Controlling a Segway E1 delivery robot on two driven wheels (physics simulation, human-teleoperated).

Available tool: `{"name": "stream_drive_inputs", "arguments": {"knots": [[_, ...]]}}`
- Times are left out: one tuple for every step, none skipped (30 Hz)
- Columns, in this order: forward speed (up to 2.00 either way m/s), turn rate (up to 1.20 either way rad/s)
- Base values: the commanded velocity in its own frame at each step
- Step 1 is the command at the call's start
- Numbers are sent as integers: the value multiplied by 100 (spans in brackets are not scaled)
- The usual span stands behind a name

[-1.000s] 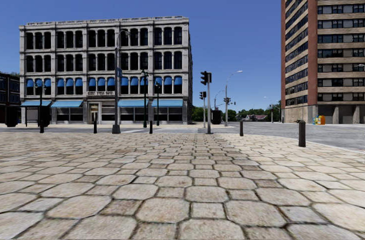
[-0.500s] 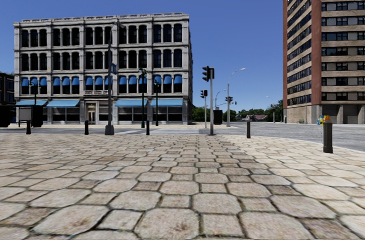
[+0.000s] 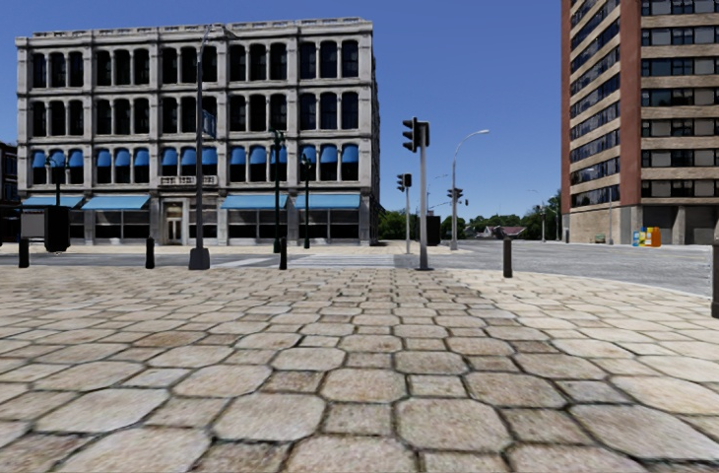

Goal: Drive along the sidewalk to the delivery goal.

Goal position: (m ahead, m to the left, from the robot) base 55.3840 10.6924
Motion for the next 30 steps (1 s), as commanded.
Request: {"name": "stream_drive_inputs", "arguments": {"knots": [[200, 0], [200, 0], [200, 0], [200, 0], [200, 0], [200, 0], [200, 0], [200, 0], [200, 0], [200, 0], [200, 0], [200, 0], [200, 0], [200, 0], [200, 0], [200, 0], [200, 0], [200, 0], [200, 0], [200, 0], [200, 0], [200, 0], [200, 0], [200, 0], [200, 0], [200, 0], [200, 0], [200, 0], [200, 0], [200, 0]]}}
